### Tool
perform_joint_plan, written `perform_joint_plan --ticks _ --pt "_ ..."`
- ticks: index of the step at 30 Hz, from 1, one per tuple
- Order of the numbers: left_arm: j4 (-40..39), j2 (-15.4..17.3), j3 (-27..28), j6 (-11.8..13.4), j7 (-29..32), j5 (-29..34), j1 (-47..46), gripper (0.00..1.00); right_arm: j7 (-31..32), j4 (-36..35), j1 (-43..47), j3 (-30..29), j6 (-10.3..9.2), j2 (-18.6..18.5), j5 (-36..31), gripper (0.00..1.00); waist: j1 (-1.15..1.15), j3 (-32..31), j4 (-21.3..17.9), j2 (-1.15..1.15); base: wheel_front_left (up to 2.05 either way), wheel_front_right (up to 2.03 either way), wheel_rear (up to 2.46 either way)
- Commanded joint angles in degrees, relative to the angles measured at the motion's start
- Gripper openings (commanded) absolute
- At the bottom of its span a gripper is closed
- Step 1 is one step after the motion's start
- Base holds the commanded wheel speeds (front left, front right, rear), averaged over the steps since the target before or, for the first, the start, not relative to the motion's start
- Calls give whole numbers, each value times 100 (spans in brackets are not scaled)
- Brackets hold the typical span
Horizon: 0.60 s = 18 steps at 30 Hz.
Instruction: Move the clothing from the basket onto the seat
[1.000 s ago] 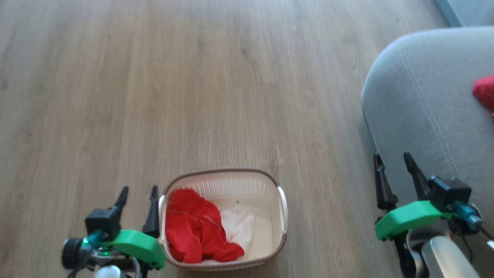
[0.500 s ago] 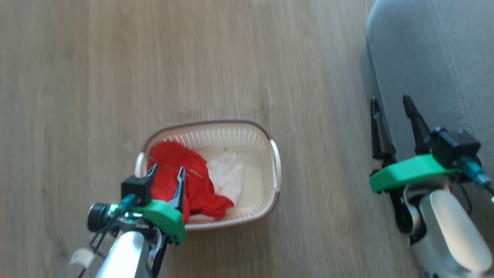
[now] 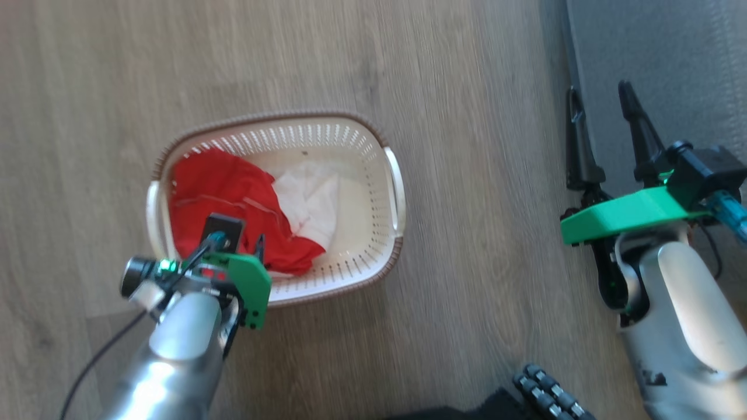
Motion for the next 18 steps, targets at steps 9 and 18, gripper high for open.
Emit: perform_joint_plan --ticks 9,18 --pt "718 237 -233 260 488 373 -692 100 -28 -291 -230 143 40 82 12 100 -1 713 -297 0 0 0 0" --pt "902 456 -886 415 1372 955 -967 100 -28 -330 -356 149 40 143 10 100 -1 1045 -414 0 0 0 0"
